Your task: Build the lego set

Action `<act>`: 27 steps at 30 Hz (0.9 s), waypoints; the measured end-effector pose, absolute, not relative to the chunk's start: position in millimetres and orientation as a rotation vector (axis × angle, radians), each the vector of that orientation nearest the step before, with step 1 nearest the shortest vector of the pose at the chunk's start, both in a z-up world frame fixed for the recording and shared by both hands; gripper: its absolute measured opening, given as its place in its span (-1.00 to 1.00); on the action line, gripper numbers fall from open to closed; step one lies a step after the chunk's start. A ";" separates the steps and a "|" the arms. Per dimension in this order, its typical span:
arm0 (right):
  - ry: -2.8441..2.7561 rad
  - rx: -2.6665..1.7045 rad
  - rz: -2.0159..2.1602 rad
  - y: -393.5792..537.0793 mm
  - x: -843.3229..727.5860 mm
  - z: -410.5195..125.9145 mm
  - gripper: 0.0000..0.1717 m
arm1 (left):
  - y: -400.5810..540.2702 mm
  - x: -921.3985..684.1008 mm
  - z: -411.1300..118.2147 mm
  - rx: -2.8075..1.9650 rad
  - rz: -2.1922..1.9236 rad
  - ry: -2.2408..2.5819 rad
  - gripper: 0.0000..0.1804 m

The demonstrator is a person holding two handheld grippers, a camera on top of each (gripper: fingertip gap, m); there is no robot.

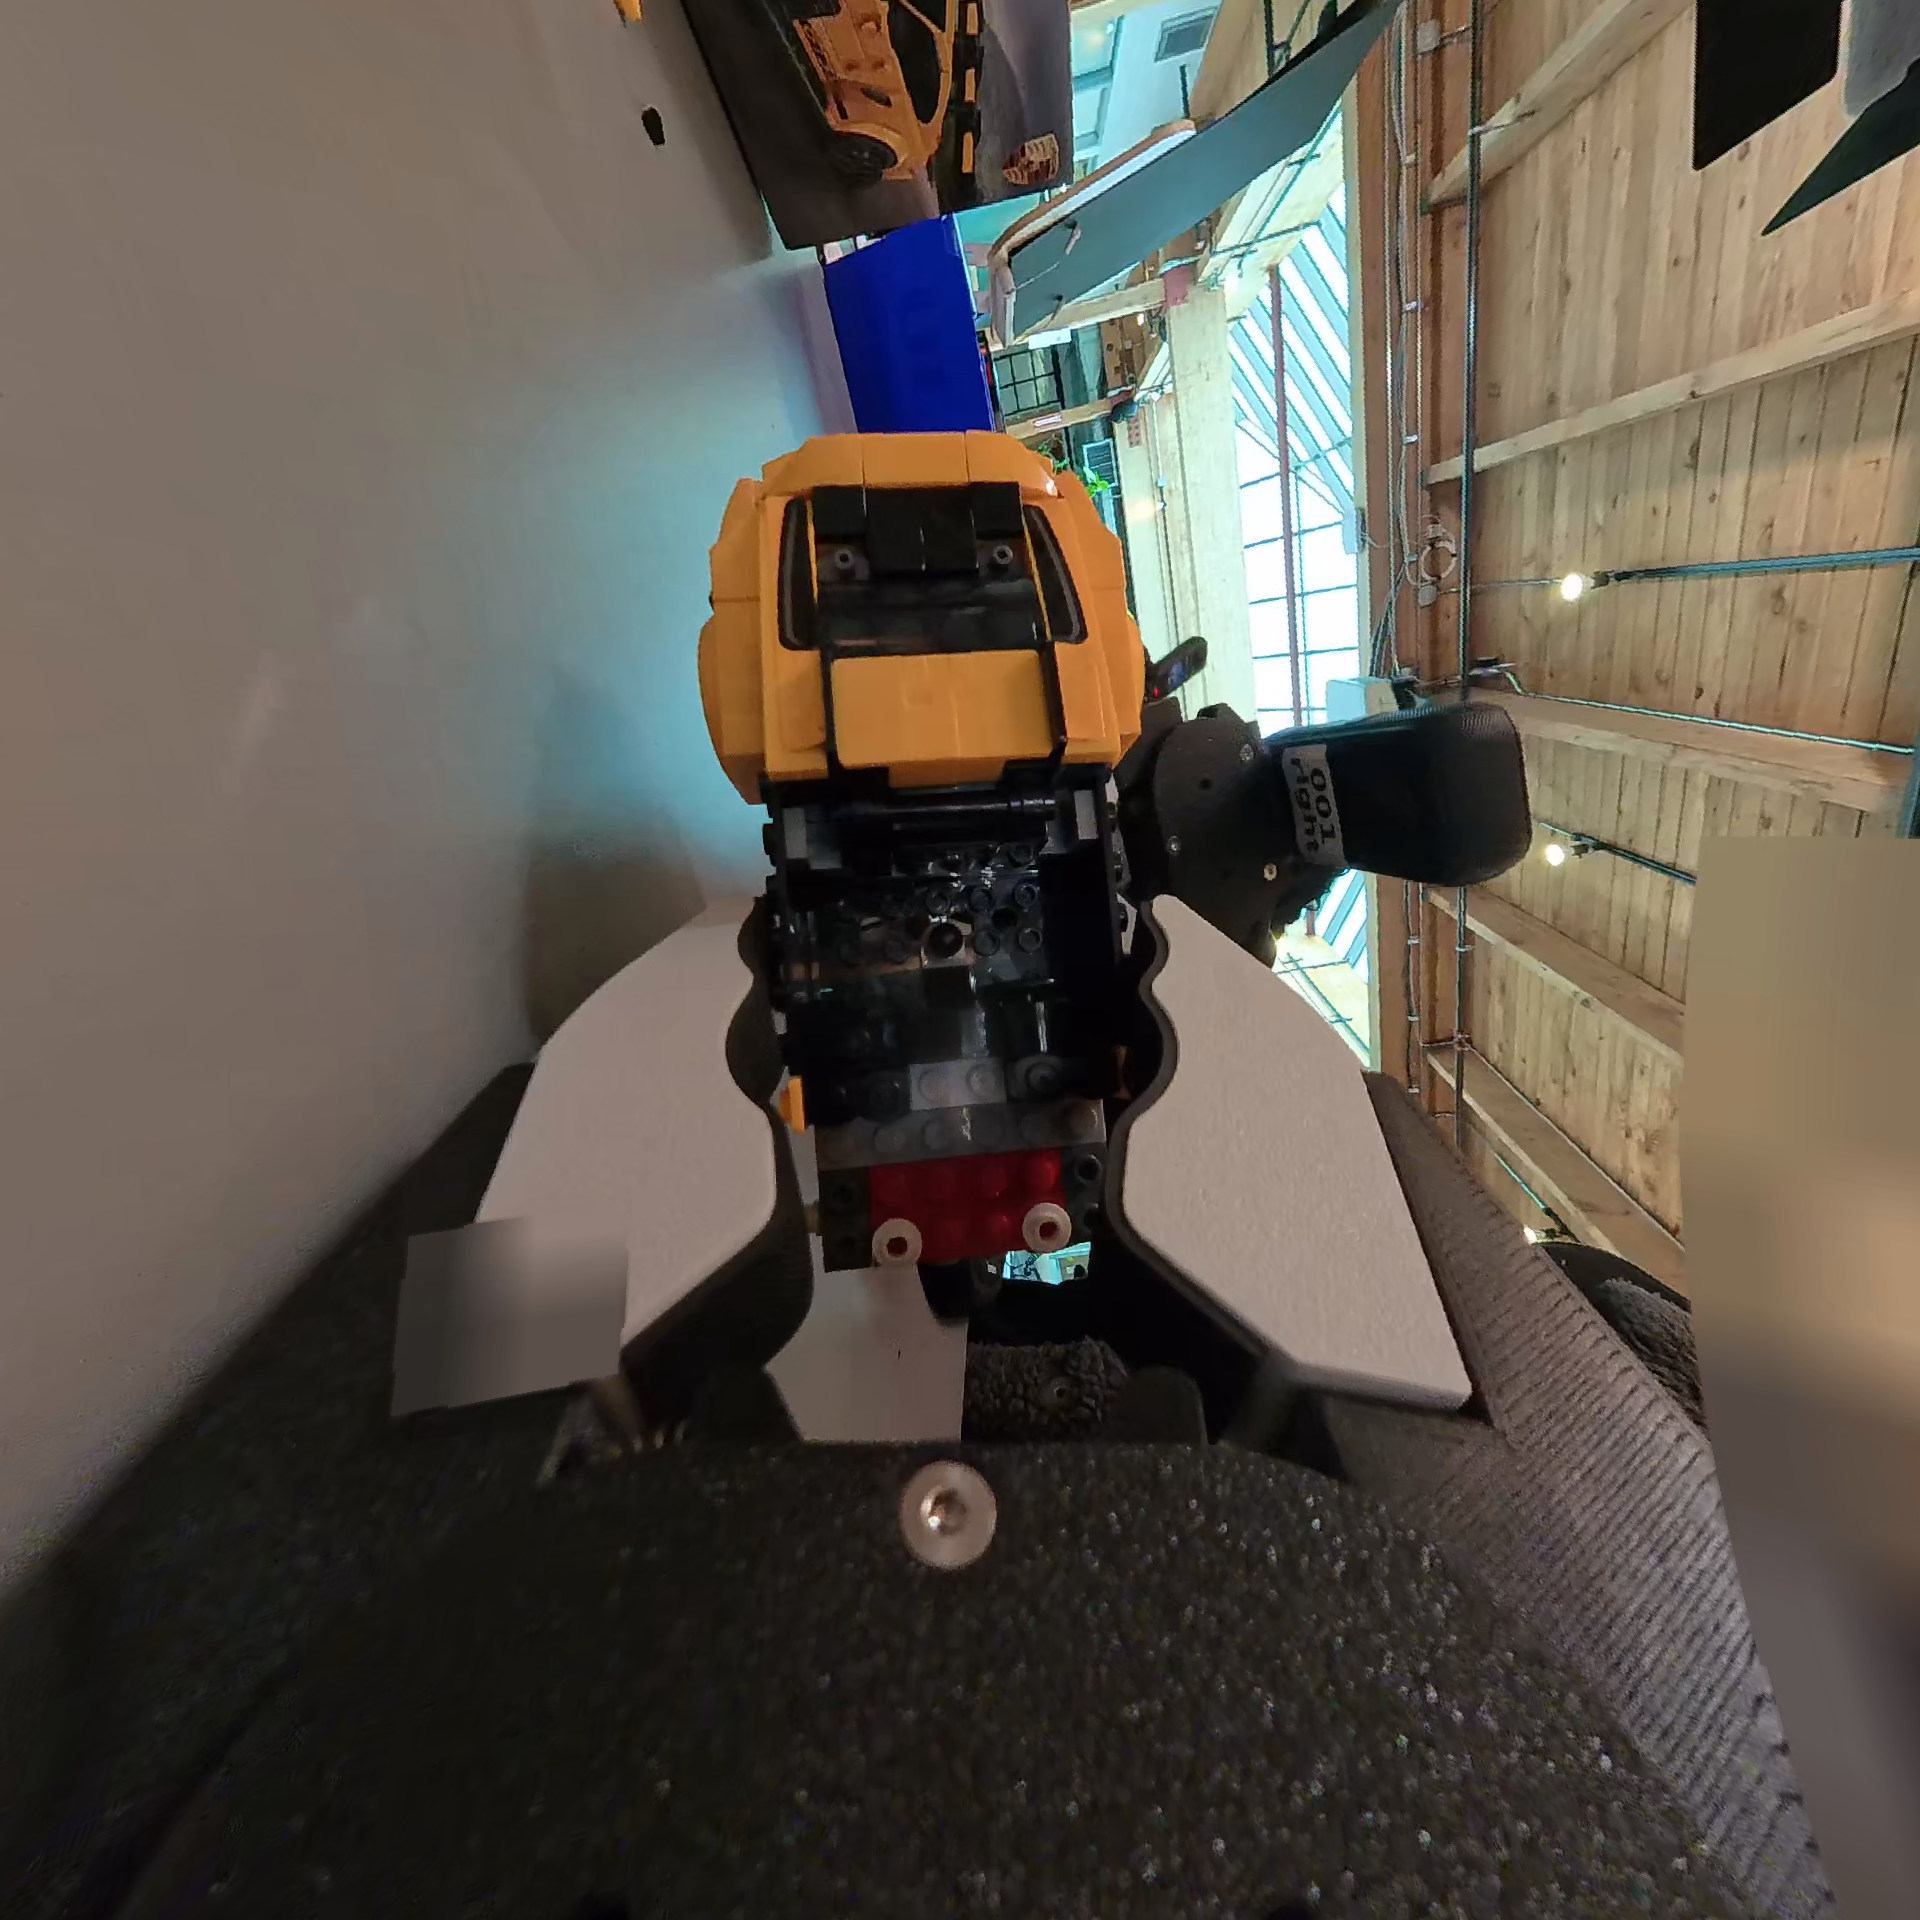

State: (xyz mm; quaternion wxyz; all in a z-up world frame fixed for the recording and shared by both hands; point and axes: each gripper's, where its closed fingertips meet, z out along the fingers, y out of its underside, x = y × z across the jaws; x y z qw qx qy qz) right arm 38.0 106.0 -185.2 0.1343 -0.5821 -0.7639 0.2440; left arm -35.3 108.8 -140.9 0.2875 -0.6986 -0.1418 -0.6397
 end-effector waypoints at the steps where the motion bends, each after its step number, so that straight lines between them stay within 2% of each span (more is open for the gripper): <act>1: -2.206 -1.683 0.689 106.6 39.4 -185.7 -0.86 | 108.7 -35.2 -140.9 -1.866 -1.710 -0.378 -0.29; 4: -2.188 -1.658 0.642 107.8 41.8 -189.0 -0.92 | 108.6 -34.8 -140.7 -1.866 -1.712 -0.377 -0.29; 11: -2.170 -1.742 0.570 104.6 39.1 -197.1 -0.88 | 108.5 -34.4 -140.8 -1.867 -1.711 -0.374 -0.29; 16: -2.223 -1.682 0.491 104.8 32.2 -199.0 -0.94 | 108.2 -34.2 -140.6 -1.867 -1.713 -0.372 -0.29; 20: -2.323 -1.485 0.302 102.2 26.0 -198.7 -0.95 | 108.3 -34.3 -140.5 -1.866 -1.714 -0.373 -0.29; 27: -2.541 -0.854 -0.290 100.0 30.9 -198.0 -0.95 | 108.1 -33.7 -140.5 -1.868 -1.711 -0.367 -0.29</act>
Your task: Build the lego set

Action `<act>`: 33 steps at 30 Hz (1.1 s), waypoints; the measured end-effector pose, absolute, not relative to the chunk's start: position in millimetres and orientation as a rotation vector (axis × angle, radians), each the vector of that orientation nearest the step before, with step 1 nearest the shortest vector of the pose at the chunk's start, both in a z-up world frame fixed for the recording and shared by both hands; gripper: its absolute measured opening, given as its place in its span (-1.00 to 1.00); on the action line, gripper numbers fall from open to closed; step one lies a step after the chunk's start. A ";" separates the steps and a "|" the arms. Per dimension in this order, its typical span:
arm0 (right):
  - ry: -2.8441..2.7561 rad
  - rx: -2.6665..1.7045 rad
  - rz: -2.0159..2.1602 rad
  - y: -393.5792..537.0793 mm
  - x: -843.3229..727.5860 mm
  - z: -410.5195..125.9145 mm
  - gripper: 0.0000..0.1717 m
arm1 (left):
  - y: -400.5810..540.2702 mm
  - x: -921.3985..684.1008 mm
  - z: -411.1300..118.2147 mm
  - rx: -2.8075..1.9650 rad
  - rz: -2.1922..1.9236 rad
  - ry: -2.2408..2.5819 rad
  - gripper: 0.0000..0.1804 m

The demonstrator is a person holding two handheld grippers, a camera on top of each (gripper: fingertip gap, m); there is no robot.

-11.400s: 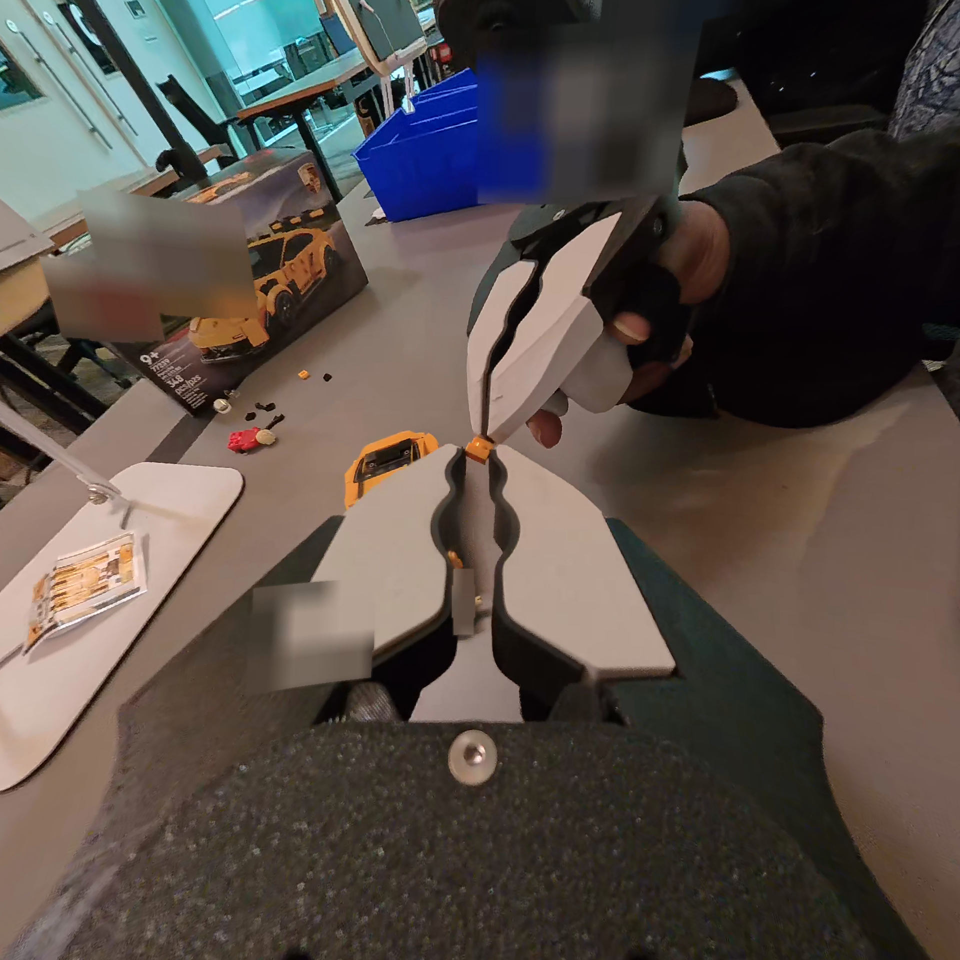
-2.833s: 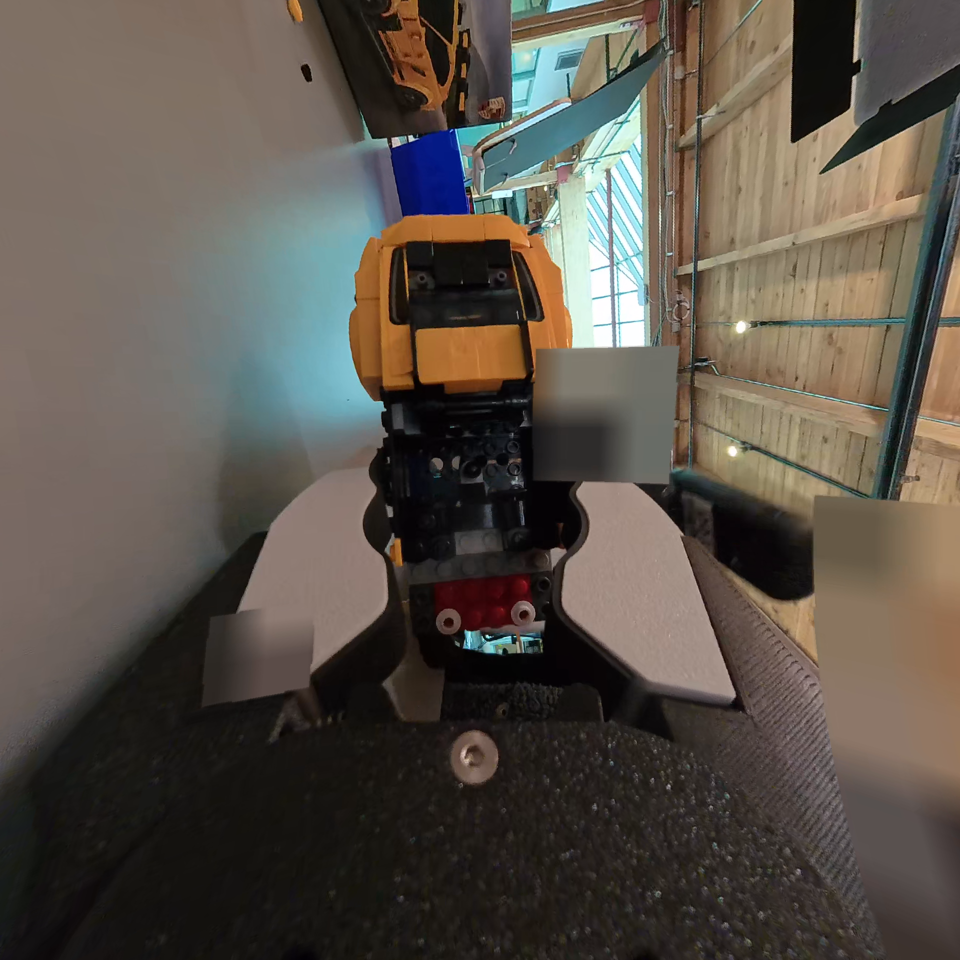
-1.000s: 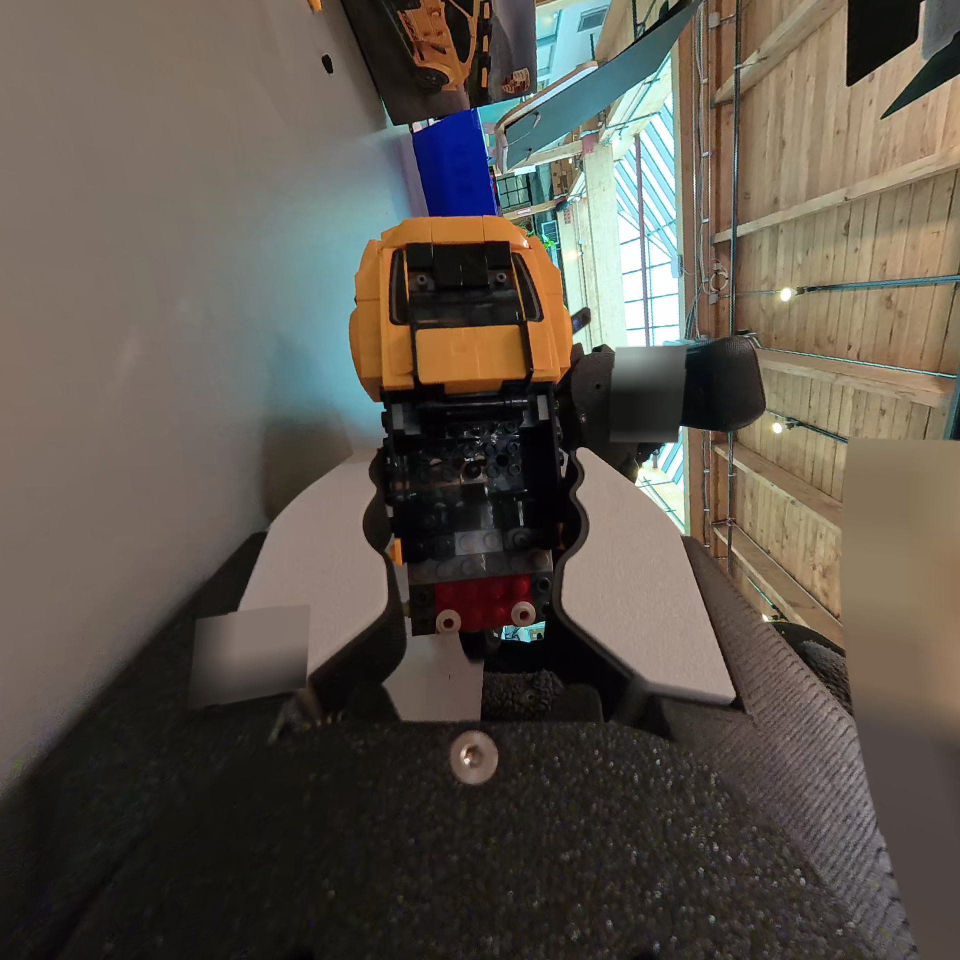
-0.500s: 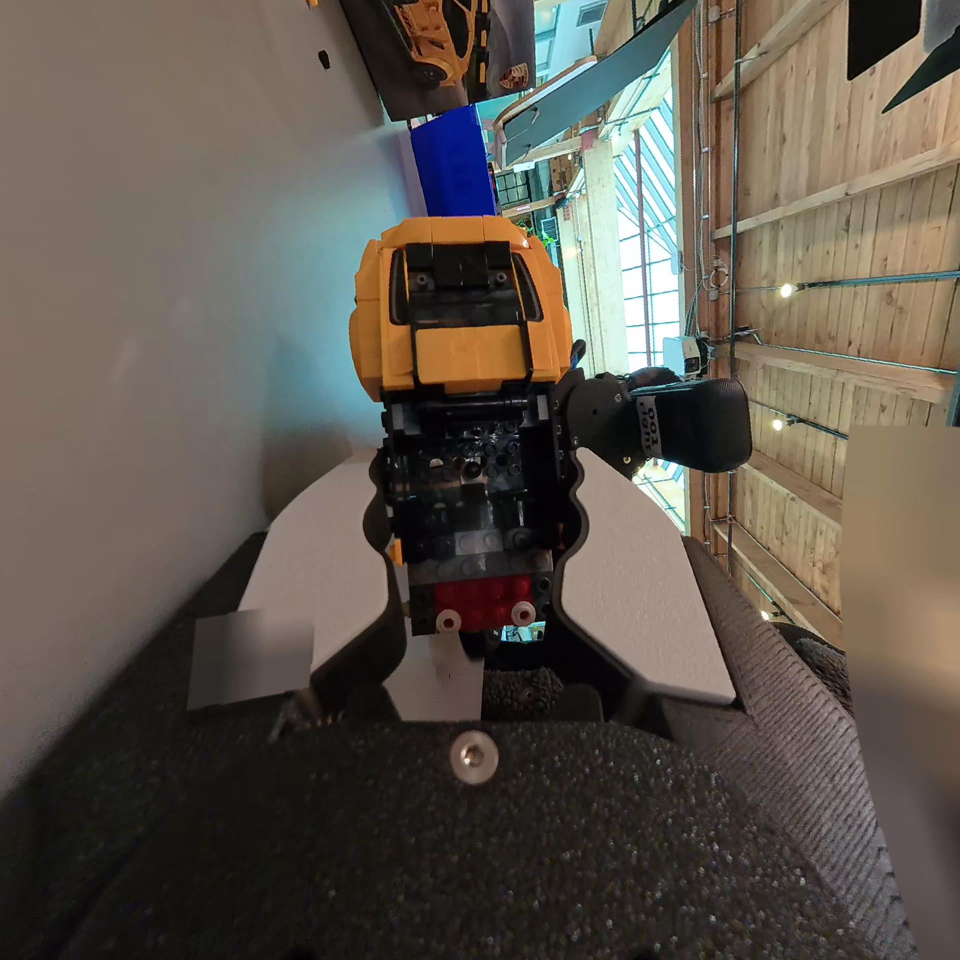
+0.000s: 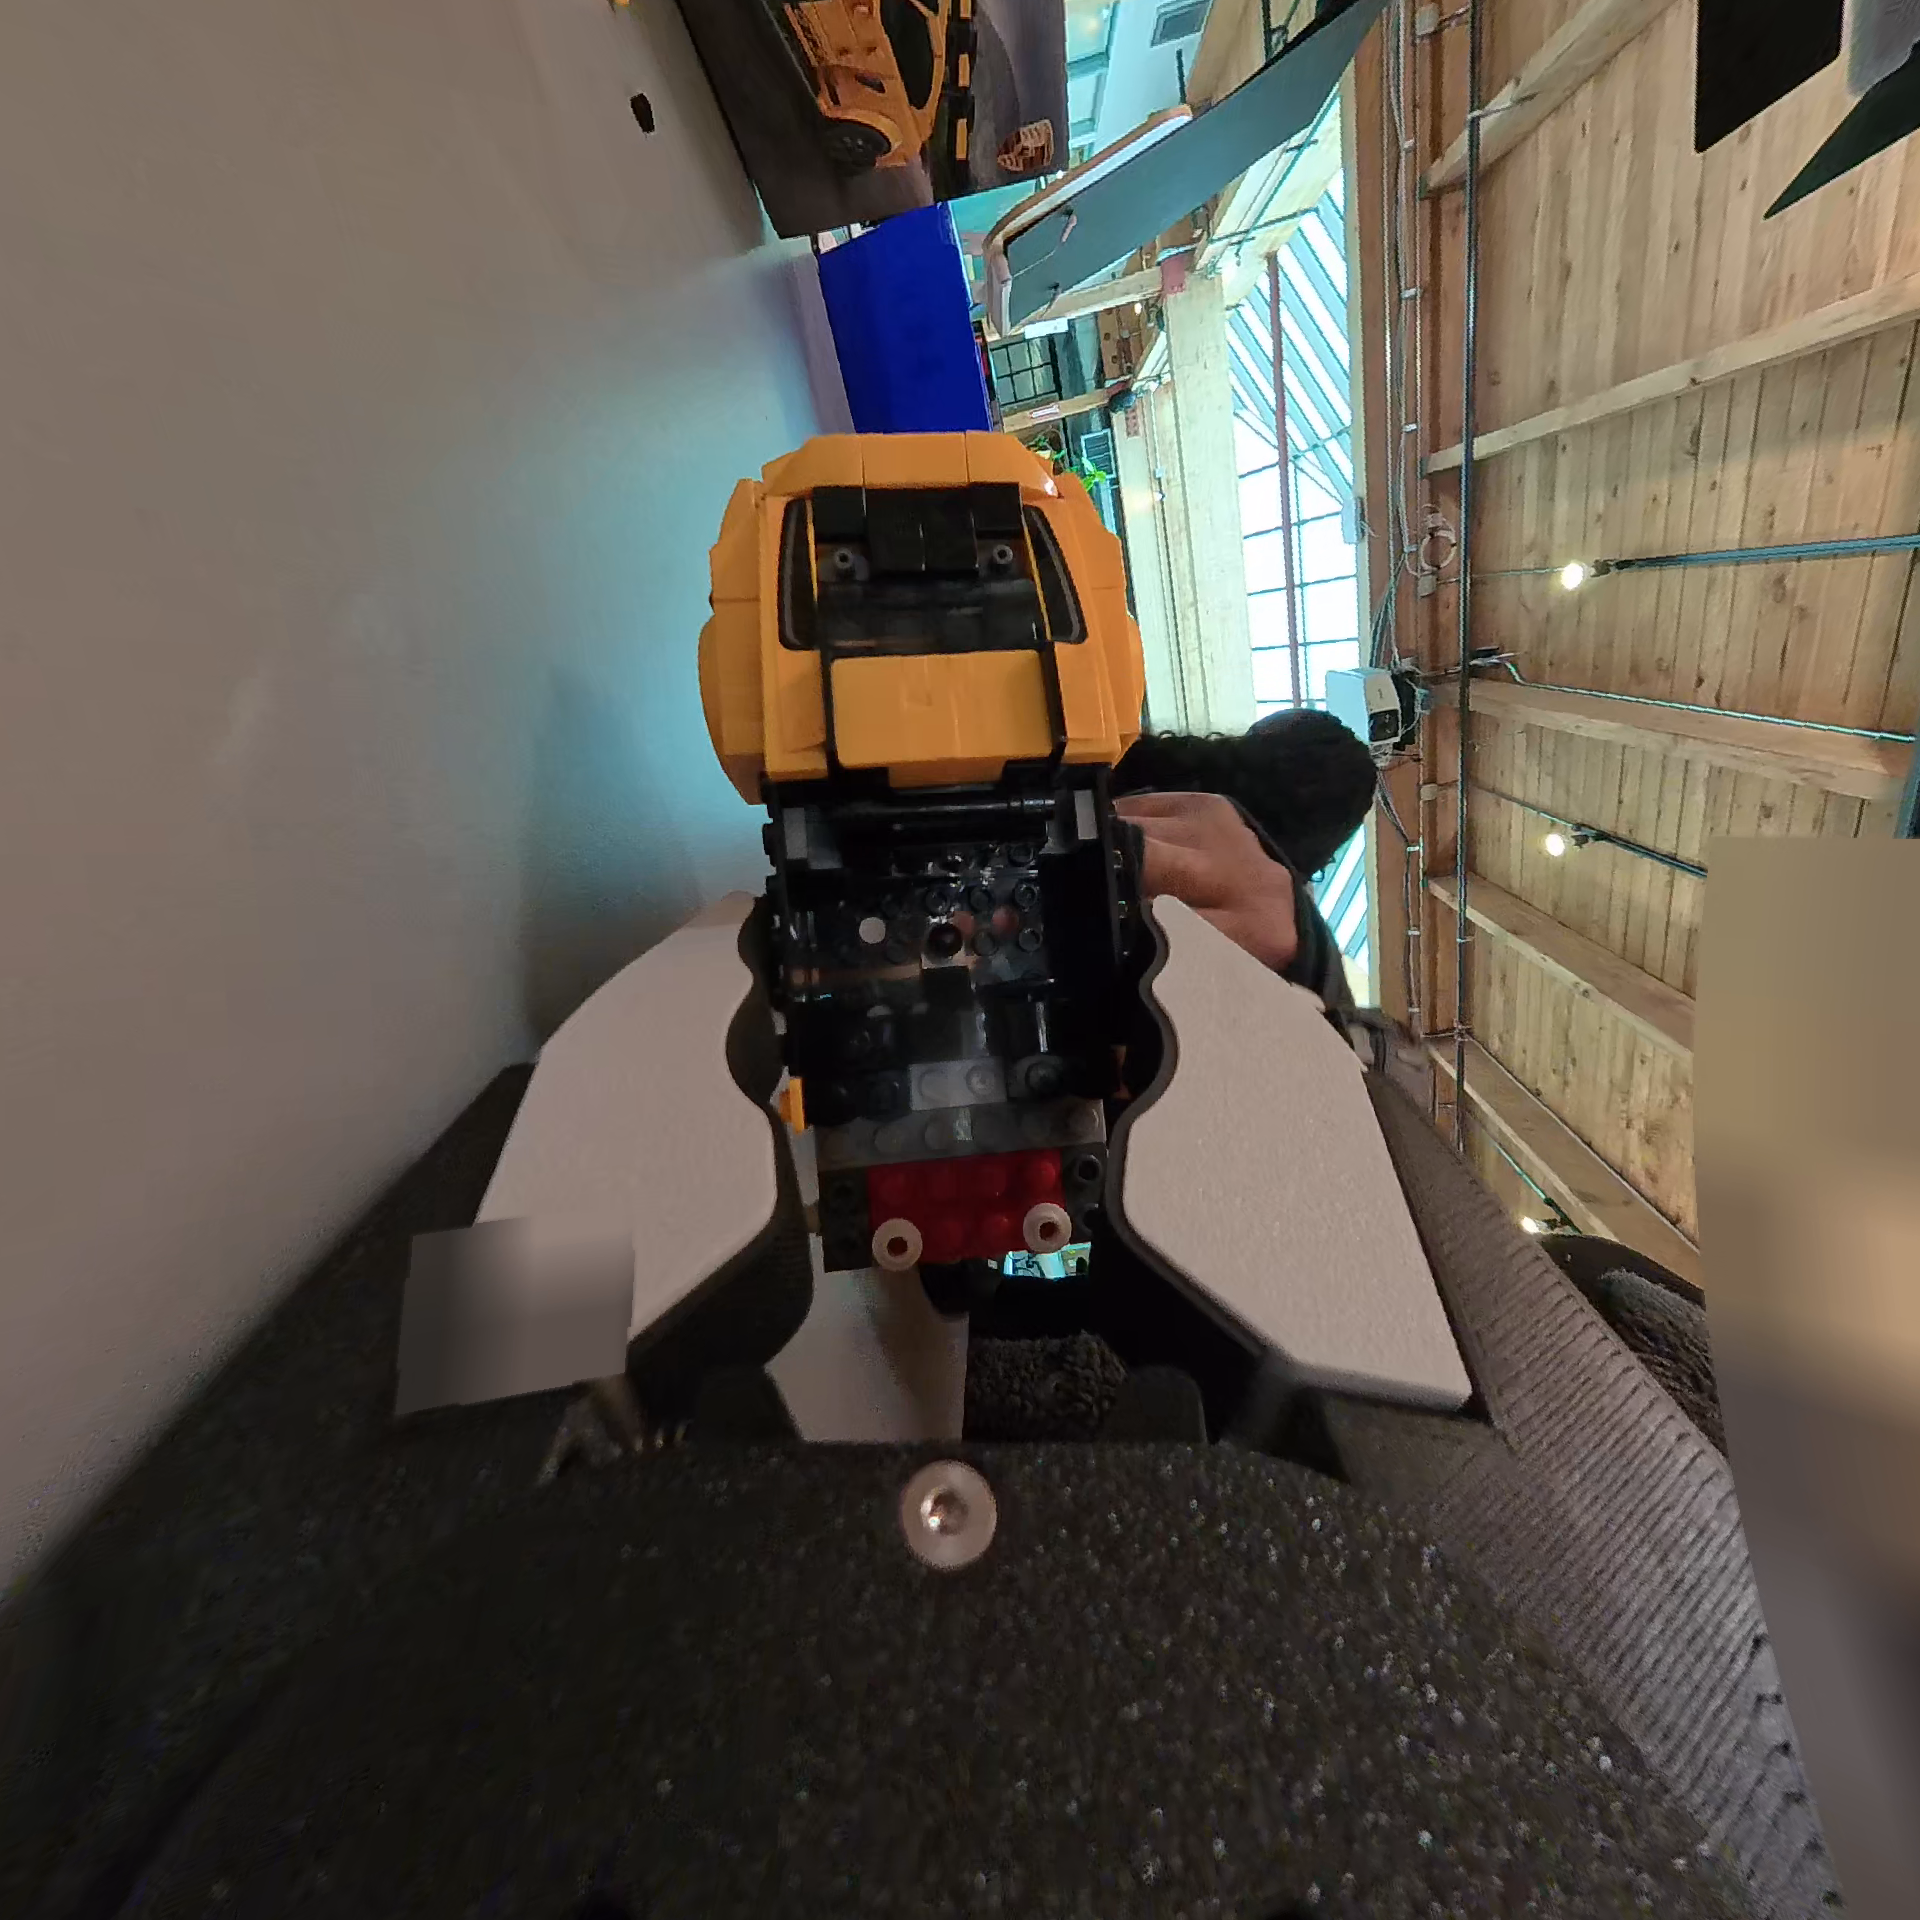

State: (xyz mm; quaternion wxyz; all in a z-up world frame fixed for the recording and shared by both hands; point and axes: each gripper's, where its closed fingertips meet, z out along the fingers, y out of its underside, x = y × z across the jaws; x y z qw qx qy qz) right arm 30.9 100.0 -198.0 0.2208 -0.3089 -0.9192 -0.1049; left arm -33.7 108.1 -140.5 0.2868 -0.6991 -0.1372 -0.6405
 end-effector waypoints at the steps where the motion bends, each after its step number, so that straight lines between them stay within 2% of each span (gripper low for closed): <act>1: -2.579 -0.764 -0.375 101.0 32.6 -198.1 -0.95 | 108.1 -33.5 -140.5 -1.869 -1.710 -0.365 -0.28; 7: -2.740 -0.402 -0.606 94.7 33.5 -199.1 -0.96 | 107.8 -33.1 -140.6 -1.872 -1.704 -0.356 -0.28; 13: -2.754 -0.382 -0.576 89.6 30.2 -199.6 -0.88 | 106.8 -32.2 -140.7 -1.878 -1.701 -0.344 -0.28; 18: -2.637 -0.873 -0.173 82.9 27.4 -183.6 -0.81 | 106.4 -31.4 -140.0 -1.877 -1.705 -0.342 -0.28; 23: -2.178 -1.725 0.326 95.0 35.9 -179.3 -0.84 | 106.9 -32.9 -138.9 -1.871 -1.694 -0.346 -0.28; 25: -1.962 -1.940 0.464 98.3 41.1 -185.3 -0.87 | 107.3 -33.4 -138.0 -1.866 -1.694 -0.351 -0.28; 33: -1.868 -2.028 0.512 93.6 31.3 -198.5 -0.81 | 106.4 -31.7 -141.9 -1.898 -1.660 -0.335 -0.28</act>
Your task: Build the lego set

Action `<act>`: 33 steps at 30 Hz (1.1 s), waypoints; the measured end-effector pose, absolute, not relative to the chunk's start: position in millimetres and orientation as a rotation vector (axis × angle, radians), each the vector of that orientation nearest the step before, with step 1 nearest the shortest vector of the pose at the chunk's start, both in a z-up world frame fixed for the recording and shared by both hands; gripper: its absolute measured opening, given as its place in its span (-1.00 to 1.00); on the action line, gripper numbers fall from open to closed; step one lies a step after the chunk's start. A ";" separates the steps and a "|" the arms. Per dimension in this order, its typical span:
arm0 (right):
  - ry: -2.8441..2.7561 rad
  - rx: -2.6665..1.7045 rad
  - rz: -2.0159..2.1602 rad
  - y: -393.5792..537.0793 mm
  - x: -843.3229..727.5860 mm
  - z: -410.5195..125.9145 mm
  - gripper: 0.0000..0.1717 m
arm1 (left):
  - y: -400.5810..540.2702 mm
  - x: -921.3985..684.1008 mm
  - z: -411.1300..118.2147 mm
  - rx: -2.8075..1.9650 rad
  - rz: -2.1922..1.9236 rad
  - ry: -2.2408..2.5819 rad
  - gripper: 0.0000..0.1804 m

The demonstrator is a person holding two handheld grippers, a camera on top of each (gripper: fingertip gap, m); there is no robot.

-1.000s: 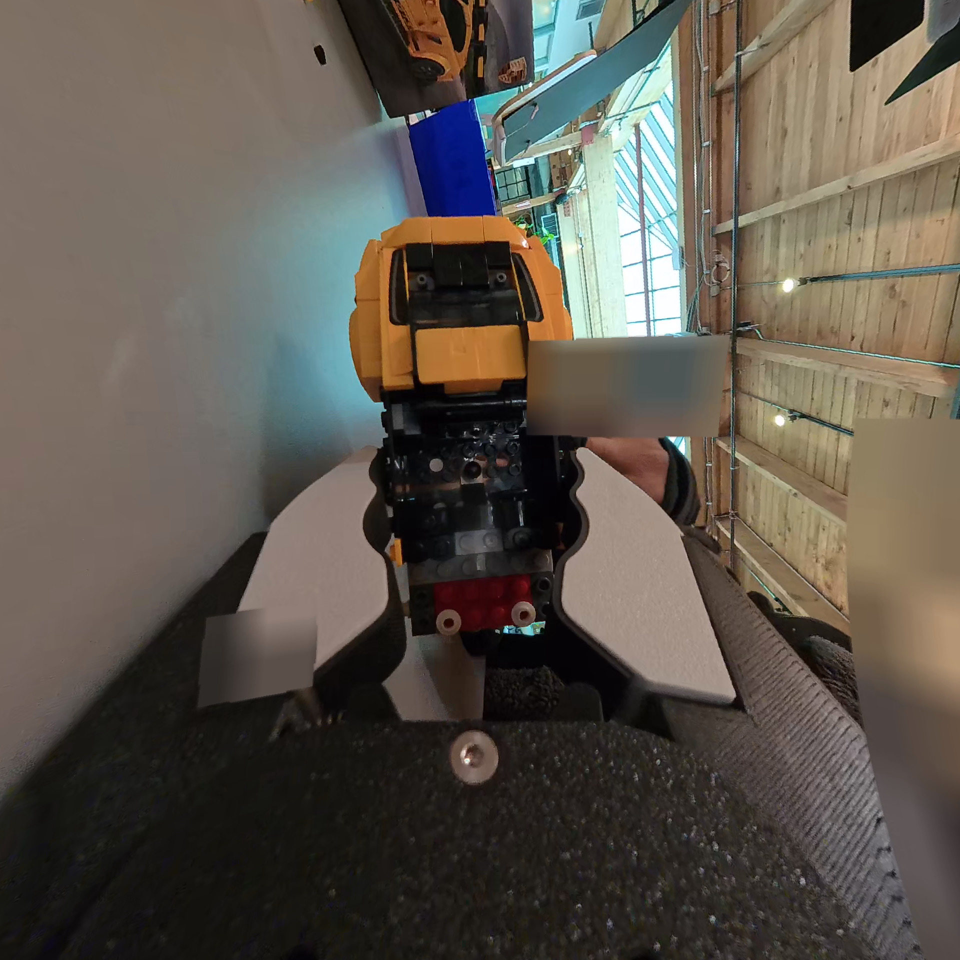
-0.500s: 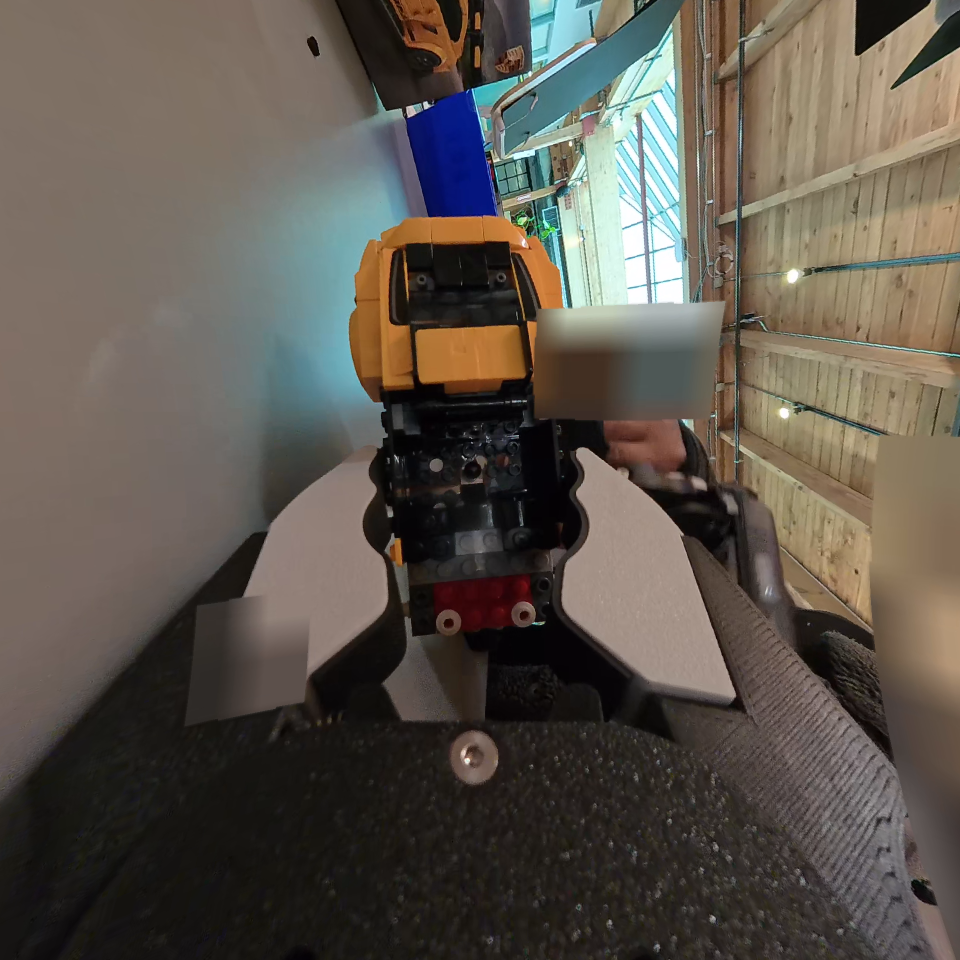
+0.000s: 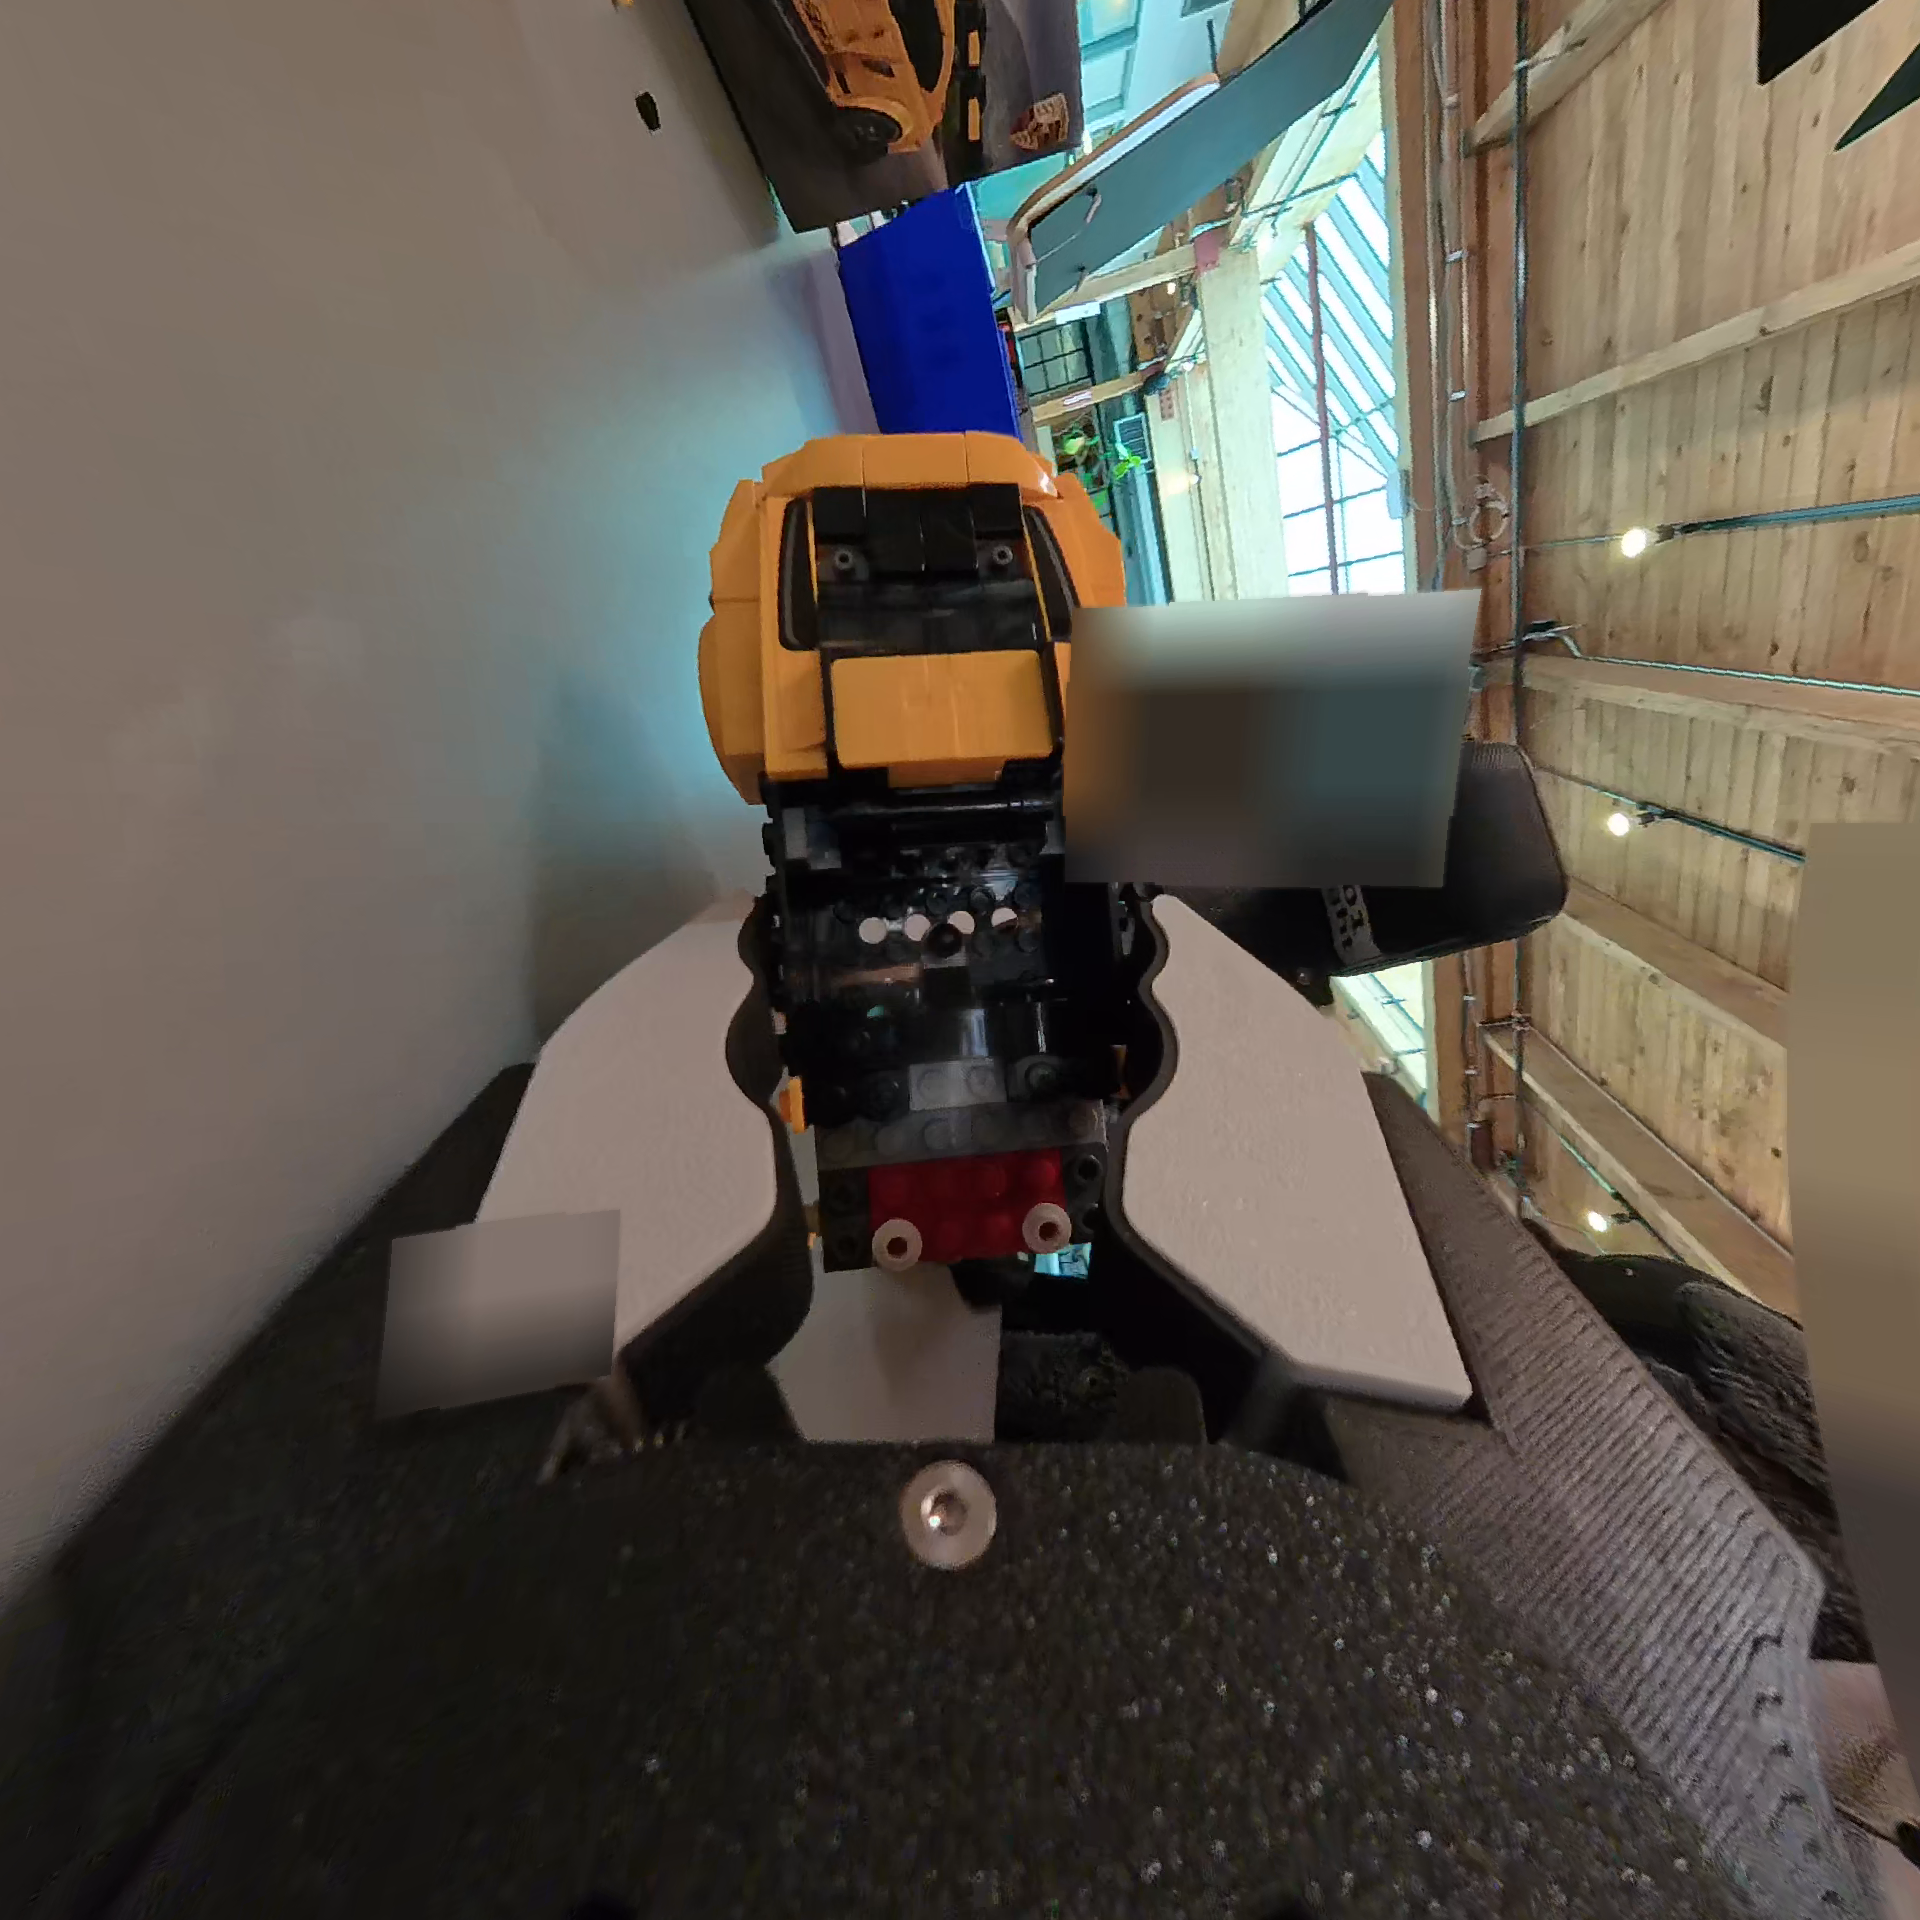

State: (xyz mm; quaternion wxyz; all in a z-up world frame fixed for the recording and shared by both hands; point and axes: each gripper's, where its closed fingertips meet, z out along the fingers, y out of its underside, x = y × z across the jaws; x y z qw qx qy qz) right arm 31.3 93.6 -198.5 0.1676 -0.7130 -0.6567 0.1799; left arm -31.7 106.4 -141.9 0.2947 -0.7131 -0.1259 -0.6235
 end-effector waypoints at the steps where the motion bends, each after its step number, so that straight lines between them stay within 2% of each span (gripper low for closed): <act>1: -1.878 -2.031 0.501 94.1 30.2 -200.0 -0.81 | 106.4 -32.2 -142.3 -1.901 -1.652 -0.334 -0.28; 7: -1.911 -2.000 0.494 96.2 24.3 -200.9 -0.91 | 106.9 -34.1 -141.2 -1.884 -1.671 -0.365 -0.28; 13: -1.890 -1.676 0.656 84.4 -18.0 -117.0 -0.91 | 107.9 -34.7 -140.8 -1.863 -1.692 -0.402 -0.28; 15: -1.924 -1.626 0.648 76.6 -29.9 -105.0 -0.91 | 108.3 -35.1 -141.1 -1.861 -1.685 -0.408 -0.28; 33: -2.002 -1.700 0.480 76.3 -47.0 -126.6 -0.91 | 110.9 -42.0 -145.8 -1.859 -1.606 -0.490 -0.29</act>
